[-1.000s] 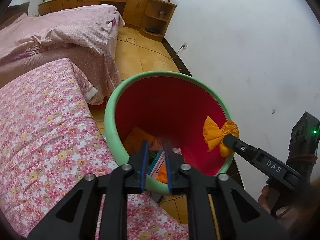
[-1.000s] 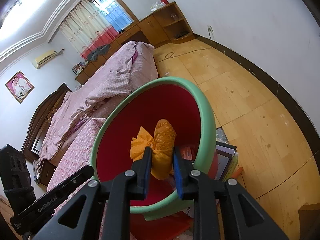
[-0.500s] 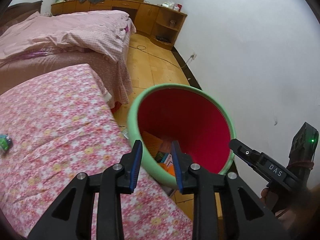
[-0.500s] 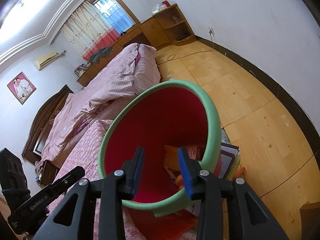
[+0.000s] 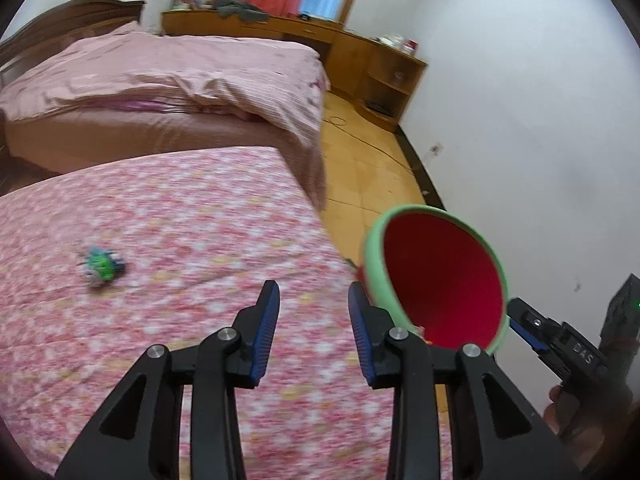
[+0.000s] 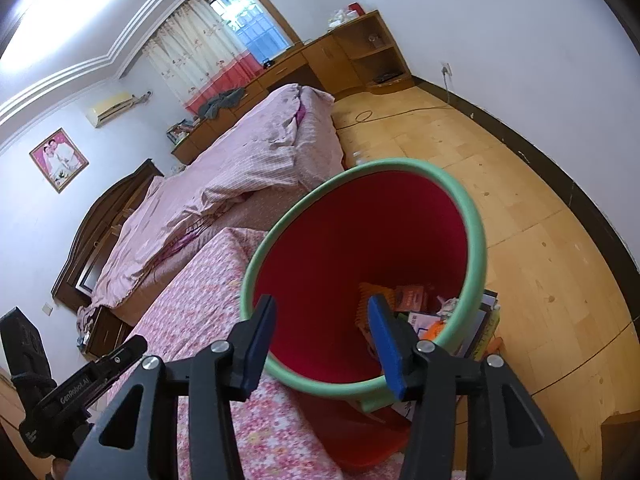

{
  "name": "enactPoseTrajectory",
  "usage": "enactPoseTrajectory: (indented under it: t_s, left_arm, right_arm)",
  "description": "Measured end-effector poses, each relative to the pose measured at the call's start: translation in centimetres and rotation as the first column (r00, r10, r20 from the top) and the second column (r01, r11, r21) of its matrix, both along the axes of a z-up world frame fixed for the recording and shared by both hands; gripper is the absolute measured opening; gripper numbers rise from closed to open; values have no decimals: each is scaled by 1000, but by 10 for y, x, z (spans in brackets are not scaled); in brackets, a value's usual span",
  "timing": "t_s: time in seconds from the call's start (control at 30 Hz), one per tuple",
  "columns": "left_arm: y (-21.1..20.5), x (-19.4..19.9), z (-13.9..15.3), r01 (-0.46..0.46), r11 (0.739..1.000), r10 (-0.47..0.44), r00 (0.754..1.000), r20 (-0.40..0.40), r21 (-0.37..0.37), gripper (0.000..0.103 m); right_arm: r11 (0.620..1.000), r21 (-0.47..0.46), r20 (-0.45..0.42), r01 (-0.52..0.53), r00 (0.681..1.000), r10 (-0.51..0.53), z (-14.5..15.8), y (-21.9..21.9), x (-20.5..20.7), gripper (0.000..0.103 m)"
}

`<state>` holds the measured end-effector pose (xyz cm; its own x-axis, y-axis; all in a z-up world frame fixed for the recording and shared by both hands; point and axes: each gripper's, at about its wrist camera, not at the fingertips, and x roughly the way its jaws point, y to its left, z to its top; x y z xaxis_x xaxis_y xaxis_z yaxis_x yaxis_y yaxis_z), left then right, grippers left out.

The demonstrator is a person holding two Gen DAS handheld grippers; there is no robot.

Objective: Collect trash
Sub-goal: 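Move both tools back over the bed, then grasp the blue binder clip on the bed with the left tool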

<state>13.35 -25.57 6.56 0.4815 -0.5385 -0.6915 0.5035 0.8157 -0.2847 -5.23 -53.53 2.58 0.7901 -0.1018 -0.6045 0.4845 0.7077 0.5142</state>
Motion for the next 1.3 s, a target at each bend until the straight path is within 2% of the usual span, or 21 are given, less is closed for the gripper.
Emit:
enactPoseTrajectory:
  t_s: [0.37, 0.7, 0.9, 1.07, 1.13, 1.2, 1.3]
  left_arm:
    - [72, 35, -16, -161, 986, 162, 987, -8, 41, 36]
    - [126, 80, -34, -273, 959, 274, 962, -11, 73, 36]
    - [139, 109, -49, -304, 949, 307, 951, -34, 79, 36]
    - [138, 124, -60, -290, 955, 292, 955, -41, 56, 35]
    - [134, 125, -61, -274, 960, 276, 961, -33, 48, 26]
    - [130, 126, -63, -249, 968, 250, 968, -34, 43, 8]
    - [127, 126, -65, -236, 971, 237, 970, -45, 30, 1]
  right_arm:
    - [996, -7, -24, -83, 996, 83, 0, 37, 30, 54]
    - [987, -24, -59, -158, 986, 156, -5, 69, 65, 55]
    - [980, -30, -86, -198, 977, 194, -11, 84, 83, 55]
    - [975, -33, -107, -218, 971, 214, -15, 92, 95, 55]
    - [974, -34, -115, -223, 969, 218, -17, 94, 99, 55]
    - [973, -35, -120, -227, 968, 221, -19, 96, 101, 55]
    - [972, -36, -127, -233, 966, 227, -20, 98, 103, 55]
